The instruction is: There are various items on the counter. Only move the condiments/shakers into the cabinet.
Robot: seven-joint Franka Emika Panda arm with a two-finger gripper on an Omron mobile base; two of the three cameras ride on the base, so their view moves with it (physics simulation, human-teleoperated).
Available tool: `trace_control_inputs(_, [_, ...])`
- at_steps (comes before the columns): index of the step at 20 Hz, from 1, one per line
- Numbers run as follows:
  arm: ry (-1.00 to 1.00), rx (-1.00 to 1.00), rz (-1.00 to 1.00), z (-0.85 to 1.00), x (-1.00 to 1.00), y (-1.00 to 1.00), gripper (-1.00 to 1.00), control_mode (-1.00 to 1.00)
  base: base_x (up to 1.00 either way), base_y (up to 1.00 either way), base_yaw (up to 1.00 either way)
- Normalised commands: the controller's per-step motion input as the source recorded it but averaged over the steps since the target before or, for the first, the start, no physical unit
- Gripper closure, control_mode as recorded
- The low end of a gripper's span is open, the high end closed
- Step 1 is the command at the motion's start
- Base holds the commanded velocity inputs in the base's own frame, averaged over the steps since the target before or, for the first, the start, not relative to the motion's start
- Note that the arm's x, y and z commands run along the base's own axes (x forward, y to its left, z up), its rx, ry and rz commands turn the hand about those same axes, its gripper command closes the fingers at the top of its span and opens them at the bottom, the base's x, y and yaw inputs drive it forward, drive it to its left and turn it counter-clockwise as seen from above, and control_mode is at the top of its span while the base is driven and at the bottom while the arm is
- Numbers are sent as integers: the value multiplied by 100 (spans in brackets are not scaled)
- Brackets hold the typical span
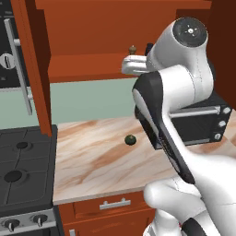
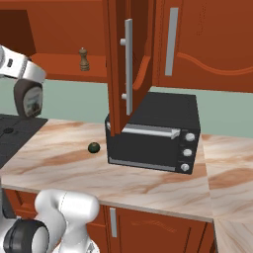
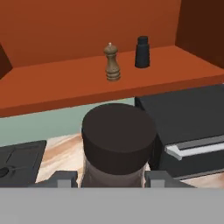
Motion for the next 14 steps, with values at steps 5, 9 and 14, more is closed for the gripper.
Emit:
trace_control_inputs(5, [-16,-1,19,84,0,33,100,-100,0,0,0])
trace_control_inputs(9, [-39,-7,9,20,41,24,100,-100,0,0,0])
trace_control_inputs(14, [-29,-9,5,1,57,10,100,-100,0,0,0])
